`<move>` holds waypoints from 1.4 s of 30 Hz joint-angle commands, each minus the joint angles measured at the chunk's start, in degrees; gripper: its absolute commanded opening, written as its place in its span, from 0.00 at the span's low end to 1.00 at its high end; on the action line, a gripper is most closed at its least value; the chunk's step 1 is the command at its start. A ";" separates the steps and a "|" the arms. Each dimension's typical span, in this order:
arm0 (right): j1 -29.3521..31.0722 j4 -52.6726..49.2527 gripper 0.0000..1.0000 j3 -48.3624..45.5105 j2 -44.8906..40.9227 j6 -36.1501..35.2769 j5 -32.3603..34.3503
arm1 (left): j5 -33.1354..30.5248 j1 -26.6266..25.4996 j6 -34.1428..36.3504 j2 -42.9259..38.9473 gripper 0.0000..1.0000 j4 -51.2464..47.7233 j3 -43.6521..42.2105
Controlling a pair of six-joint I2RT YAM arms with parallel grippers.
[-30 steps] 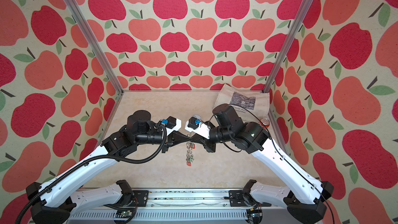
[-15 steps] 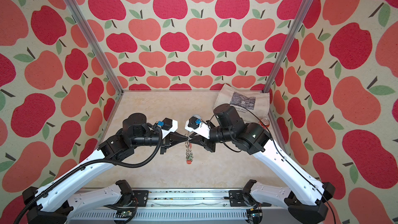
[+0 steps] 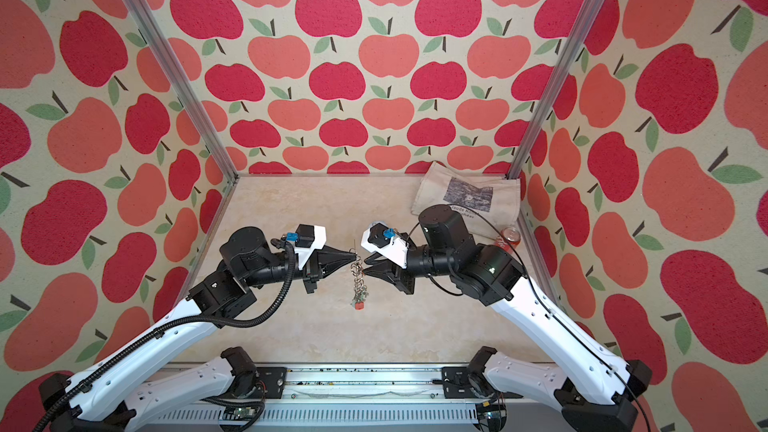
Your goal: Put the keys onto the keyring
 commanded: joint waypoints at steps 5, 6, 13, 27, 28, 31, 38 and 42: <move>-3.48 9.74 0.23 -2.58 -1.64 6.75 -6.85 | 2.06 1.08 -5.12 -1.29 0.00 15.20 -3.67; -3.84 10.32 0.22 -2.79 -1.62 7.31 -7.49 | 2.19 1.12 -5.48 -1.29 0.00 16.17 -4.01; -6.06 15.45 0.20 -5.15 -1.83 11.86 -12.40 | 2.27 1.36 -7.38 -1.56 0.00 22.49 -5.88; -6.86 19.60 0.17 -6.45 -1.09 15.14 -17.85 | 3.00 1.36 -7.87 -0.77 0.00 25.30 -6.07; -6.86 19.78 0.17 -6.41 -1.08 15.26 -17.93 | 3.07 1.36 -7.86 -0.77 0.00 25.30 -6.07; -6.95 20.06 0.16 -6.43 -1.03 15.61 -18.37 | 3.16 1.32 -7.86 -0.77 0.00 25.34 -6.07; -7.04 20.31 0.12 -6.57 -0.94 15.93 -18.03 | 3.24 1.34 -7.76 -0.68 0.00 25.50 -6.14; -7.13 20.11 0.05 -6.43 -0.94 16.02 -17.67 | 3.25 1.36 -7.74 -0.59 0.00 25.98 -6.24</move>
